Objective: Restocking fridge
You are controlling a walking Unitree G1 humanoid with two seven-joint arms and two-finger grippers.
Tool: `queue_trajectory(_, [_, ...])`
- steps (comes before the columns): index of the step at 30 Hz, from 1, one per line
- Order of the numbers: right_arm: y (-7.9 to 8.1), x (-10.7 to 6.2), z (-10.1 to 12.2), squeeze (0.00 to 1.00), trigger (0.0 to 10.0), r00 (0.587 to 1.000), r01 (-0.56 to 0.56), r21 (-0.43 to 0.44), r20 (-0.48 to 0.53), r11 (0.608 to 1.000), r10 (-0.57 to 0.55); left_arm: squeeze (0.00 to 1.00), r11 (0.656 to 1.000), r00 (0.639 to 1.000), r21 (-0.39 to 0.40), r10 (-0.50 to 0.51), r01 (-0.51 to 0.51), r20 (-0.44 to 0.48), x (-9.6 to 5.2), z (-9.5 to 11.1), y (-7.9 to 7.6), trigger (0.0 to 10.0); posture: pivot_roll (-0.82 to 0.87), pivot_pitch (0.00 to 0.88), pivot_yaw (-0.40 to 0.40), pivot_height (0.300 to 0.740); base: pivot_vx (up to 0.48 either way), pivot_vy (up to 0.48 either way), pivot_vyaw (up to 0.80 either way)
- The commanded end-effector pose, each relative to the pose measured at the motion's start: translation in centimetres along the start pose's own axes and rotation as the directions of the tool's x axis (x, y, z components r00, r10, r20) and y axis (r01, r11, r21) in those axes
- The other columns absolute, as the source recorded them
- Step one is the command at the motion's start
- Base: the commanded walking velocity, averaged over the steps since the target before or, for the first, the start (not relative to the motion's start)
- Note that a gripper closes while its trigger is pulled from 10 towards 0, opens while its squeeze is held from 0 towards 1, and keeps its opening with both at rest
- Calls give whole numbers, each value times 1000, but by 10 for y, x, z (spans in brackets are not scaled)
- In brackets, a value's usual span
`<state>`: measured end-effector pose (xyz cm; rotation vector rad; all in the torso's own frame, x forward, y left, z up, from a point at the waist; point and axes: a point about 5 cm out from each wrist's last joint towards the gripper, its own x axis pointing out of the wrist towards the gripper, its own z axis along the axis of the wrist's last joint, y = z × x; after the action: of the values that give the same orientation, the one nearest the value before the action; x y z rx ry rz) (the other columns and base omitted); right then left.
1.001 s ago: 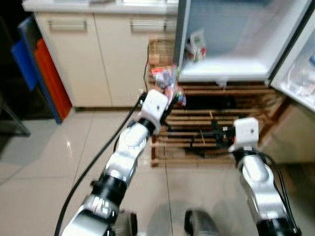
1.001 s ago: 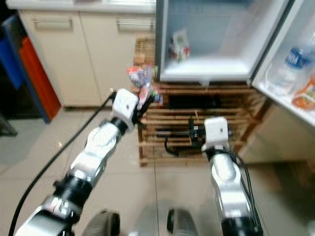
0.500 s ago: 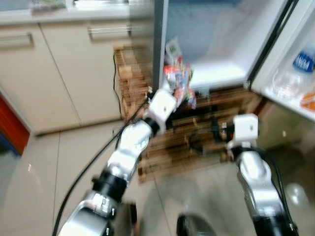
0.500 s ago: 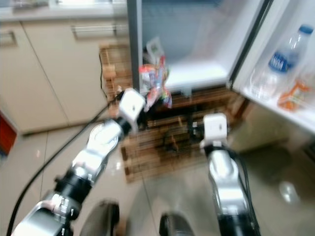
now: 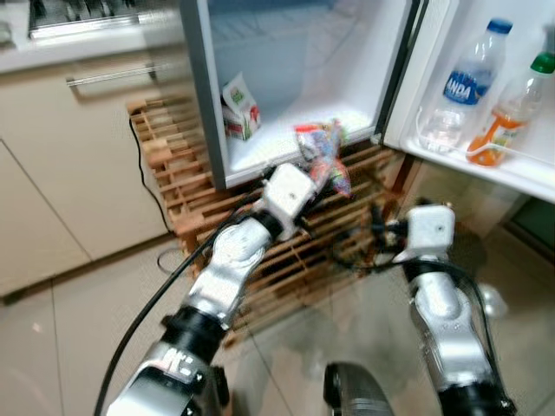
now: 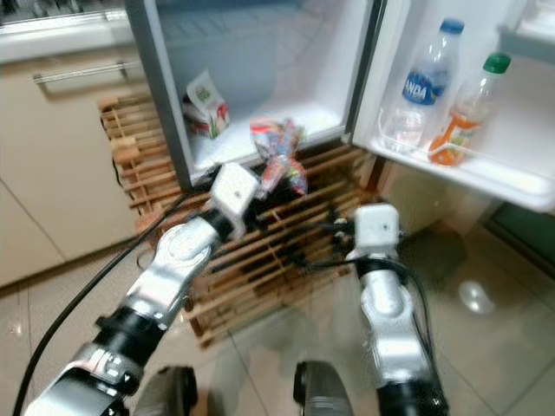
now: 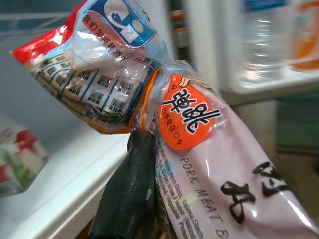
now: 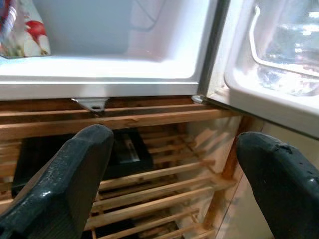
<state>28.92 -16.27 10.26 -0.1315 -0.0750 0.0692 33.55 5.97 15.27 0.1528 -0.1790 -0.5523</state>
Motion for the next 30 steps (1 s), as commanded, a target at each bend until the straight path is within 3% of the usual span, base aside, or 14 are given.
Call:
queue_trajectory(1, [-4,3,14,0,10000,998,-3,-1,57,1000,3,0,998,999,-43,42,-41,20,5,9,1,10000,-143,0,19,617,0,420,0])
queue_trajectory(7, [3,3,26,0,10000,993,-48,4,108,999,47,0,998,998,-34,62,-61,26,6,12,2,10000,-145,0,20,617,162,381,0])
queue_trajectory(13, [7,3,32,0,10000,990,-72,14,124,997,70,0,998,997,-30,57,-56,50,9,17,1,10000,-147,0,23,617,449,0,0])
queue_trajectory(15, [13,2,51,0,10000,977,-107,14,185,994,103,0,999,997,-28,24,-22,76,14,26,-3,10000,-151,0,25,617,0,0,0])
queue_trajectory(18, [12,1,57,0,10000,974,-106,4,204,994,103,0,1000,996,-10,1,0,88,20,31,-6,10000,-157,0,29,617,0,0,0])
queue_trajectory(23, [7,-1,53,0,10000,980,-83,2,180,997,81,0,999,995,-19,-34,36,94,25,35,-12,10000,-171,0,40,617,0,0,0])
queue_trajectory(30, [9,-5,50,0,10000,985,-77,9,159,997,74,0,998,996,-59,-31,37,87,26,34,-19,10000,-175,0,42,617,346,-325,0])
